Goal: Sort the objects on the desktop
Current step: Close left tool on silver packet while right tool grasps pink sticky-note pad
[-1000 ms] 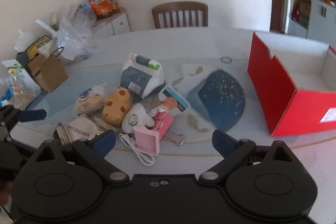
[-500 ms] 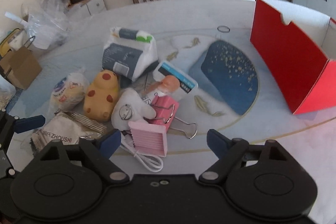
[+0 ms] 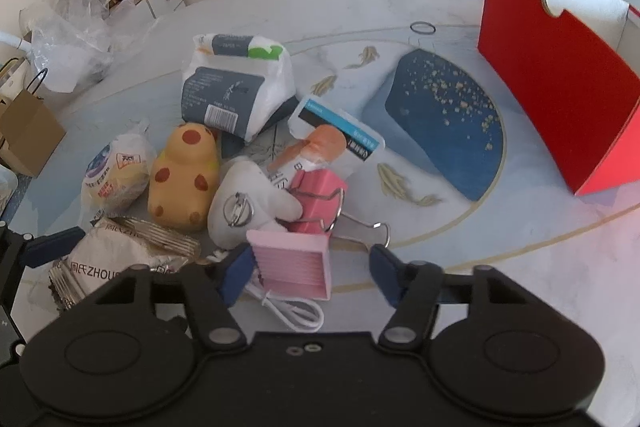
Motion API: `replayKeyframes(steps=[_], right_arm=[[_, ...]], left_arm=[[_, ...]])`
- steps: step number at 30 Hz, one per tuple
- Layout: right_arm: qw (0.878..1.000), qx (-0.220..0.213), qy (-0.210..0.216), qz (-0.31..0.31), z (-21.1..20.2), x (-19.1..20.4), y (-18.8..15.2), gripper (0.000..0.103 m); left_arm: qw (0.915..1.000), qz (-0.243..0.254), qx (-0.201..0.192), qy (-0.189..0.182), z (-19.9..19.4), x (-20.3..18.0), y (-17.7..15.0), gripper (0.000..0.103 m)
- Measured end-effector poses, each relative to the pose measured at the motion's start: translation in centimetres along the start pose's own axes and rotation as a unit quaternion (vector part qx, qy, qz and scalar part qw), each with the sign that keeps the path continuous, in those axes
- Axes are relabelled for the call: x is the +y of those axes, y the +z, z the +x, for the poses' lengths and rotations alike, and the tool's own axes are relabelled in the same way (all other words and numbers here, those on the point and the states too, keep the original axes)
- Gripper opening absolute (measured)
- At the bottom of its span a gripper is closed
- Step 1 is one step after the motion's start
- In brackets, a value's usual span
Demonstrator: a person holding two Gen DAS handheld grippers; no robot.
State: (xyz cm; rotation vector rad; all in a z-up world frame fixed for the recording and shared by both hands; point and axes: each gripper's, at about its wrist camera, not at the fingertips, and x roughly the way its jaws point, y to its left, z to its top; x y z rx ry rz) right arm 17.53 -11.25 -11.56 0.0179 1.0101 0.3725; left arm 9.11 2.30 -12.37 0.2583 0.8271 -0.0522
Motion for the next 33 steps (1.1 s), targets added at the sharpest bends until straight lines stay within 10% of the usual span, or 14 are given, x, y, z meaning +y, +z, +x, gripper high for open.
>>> replayKeyframes(steps=[20, 33], right_arm=[[1.0, -0.009, -0.001, 0.003, -1.0, -0.3, 0.1, 0.011], [1.0, -0.015, 0.0, 0.013, -3.4, -1.3, -0.1, 0.009]], left_arm=[[0.9998, -0.021, 0.001, 0.007, 0.0, 1.0, 0.3, 0.054], [0.9991, -0.036, 0.0, -0.023, -1.8, 1.4, 0.6, 0.05]])
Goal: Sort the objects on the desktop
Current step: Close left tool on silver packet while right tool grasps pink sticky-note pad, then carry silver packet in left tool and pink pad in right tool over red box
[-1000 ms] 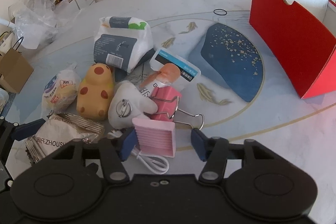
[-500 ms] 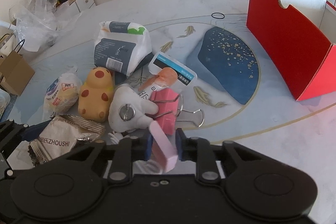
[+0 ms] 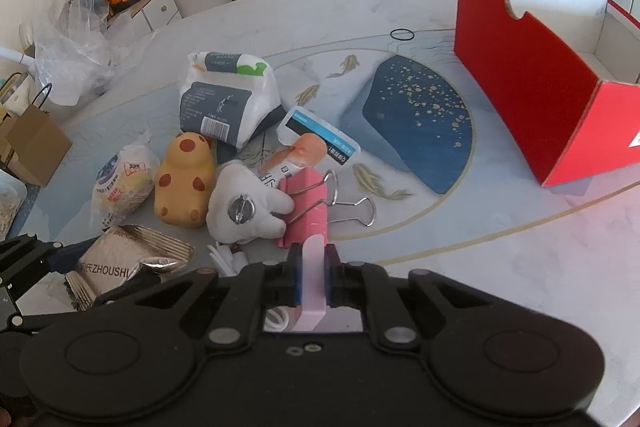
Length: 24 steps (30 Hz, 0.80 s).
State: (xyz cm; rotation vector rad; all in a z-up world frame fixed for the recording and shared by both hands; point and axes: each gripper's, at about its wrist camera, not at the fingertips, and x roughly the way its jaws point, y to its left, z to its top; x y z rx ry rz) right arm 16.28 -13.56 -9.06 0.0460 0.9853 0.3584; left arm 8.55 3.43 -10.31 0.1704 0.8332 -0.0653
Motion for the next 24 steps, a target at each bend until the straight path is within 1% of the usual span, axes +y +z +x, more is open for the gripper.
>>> replayKeyframes(steps=[5, 11, 17, 24], right_arm=[[1.0, -0.012, 0.003, 0.0, -1.5, -0.7, 0.3, 0.009], [1.0, -0.023, 0.01, 0.003, -3.1, -2.7, 1.2, 0.009], [0.999, -0.037, 0.032, -0.001, -4.7, -5.8, 2.9, 0.009], [0.996, -0.051, 0.064, -0.031, -6.6, -9.7, 5.9, 0.009]], left_arm=[[0.9999, -0.006, -0.01, 0.002, -1.1, 0.1, 0.8, 0.051], [0.9994, -0.023, -0.021, 0.017, -1.9, -0.2, 2.2, 0.051], [0.9973, -0.055, -0.034, 0.035, -2.6, -1.4, 4.8, 0.051], [0.9937, -0.088, -0.048, 0.049, -3.1, -4.1, 8.6, 0.051]])
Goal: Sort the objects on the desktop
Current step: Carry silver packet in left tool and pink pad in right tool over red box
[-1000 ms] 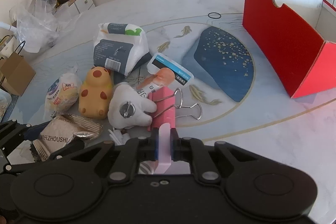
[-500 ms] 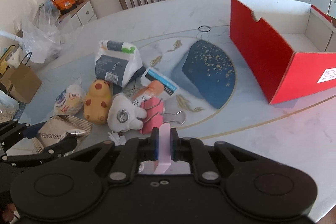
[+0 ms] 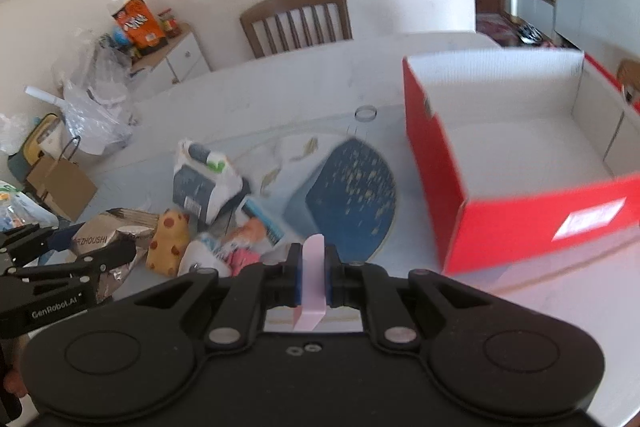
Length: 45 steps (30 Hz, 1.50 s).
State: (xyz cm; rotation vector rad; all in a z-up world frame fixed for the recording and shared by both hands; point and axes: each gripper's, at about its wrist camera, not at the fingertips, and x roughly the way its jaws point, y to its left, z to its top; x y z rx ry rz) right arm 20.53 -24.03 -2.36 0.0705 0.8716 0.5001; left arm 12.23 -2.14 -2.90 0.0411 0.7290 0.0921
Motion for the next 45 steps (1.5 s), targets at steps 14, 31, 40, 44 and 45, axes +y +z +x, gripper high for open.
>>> replayKeyframes(steps=[14, 31, 40, 44, 45], right_arm=[[0.999, -0.018, 0.041, -0.01, -1.3, -7.5, 4.3, 0.009], [0.999, -0.04, 0.012, 0.018, -1.2, -15.4, 6.8, 0.009], [0.999, -0.032, -0.012, 0.034, 0.4, -19.7, 7.9, 0.009], [0.999, -0.025, -0.022, 0.022, 1.4, -20.6, 8.1, 0.009], [0.999, -0.023, -0.024, 0.019, 1.6, -20.9, 8.2, 0.009]], left_arm=[[0.9997, 0.011, -0.022, 0.007, 0.8, -7.0, 5.5, 0.051], [0.9957, 0.074, -0.026, -0.05, 5.0, -15.9, 10.8, 0.051], [0.989, 0.124, -0.008, -0.079, 8.5, -20.9, 12.1, 0.051], [0.9853, 0.148, -0.004, -0.086, 10.2, -22.6, 12.9, 0.051], [0.9843, 0.153, -0.001, -0.088, 10.7, -22.9, 12.8, 0.051]])
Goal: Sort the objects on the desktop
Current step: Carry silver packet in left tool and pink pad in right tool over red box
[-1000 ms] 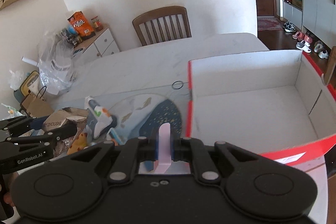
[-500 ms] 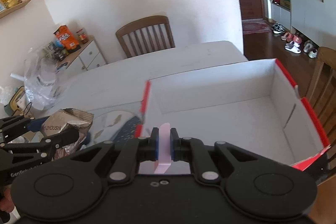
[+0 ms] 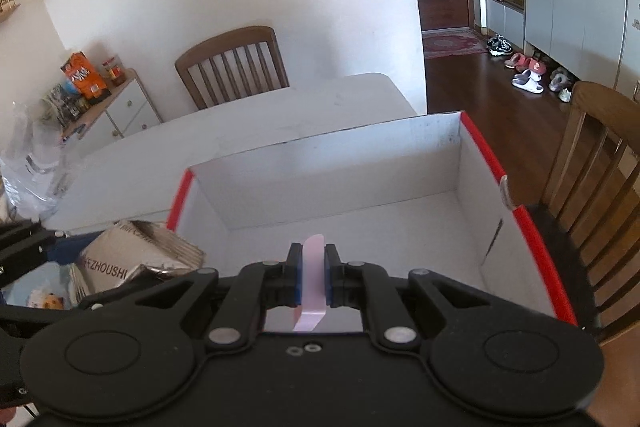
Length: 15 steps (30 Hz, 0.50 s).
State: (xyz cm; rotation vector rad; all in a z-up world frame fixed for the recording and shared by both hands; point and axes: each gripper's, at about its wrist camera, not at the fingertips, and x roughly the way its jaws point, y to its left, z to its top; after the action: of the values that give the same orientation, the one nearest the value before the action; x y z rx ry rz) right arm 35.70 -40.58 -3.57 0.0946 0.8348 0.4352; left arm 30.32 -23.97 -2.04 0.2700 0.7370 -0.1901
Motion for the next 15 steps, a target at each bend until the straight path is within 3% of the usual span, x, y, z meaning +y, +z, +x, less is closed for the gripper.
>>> replayKeyframes(steps=[5, 15], right_arm=[[0.999, 0.018, -0.016, -0.032, 2.1, -1.2, 0.3, 0.009], [0.995, 0.1, -0.018, -0.023, 6.0, -3.5, 1.2, 0.009]], left_arm=[[0.9994, 0.018, 0.028, -0.01, 2.6, -0.8, 0.6, 0.051], [0.9945, 0.032, 0.095, -0.031, 7.7, -1.8, 1.9, 0.051]])
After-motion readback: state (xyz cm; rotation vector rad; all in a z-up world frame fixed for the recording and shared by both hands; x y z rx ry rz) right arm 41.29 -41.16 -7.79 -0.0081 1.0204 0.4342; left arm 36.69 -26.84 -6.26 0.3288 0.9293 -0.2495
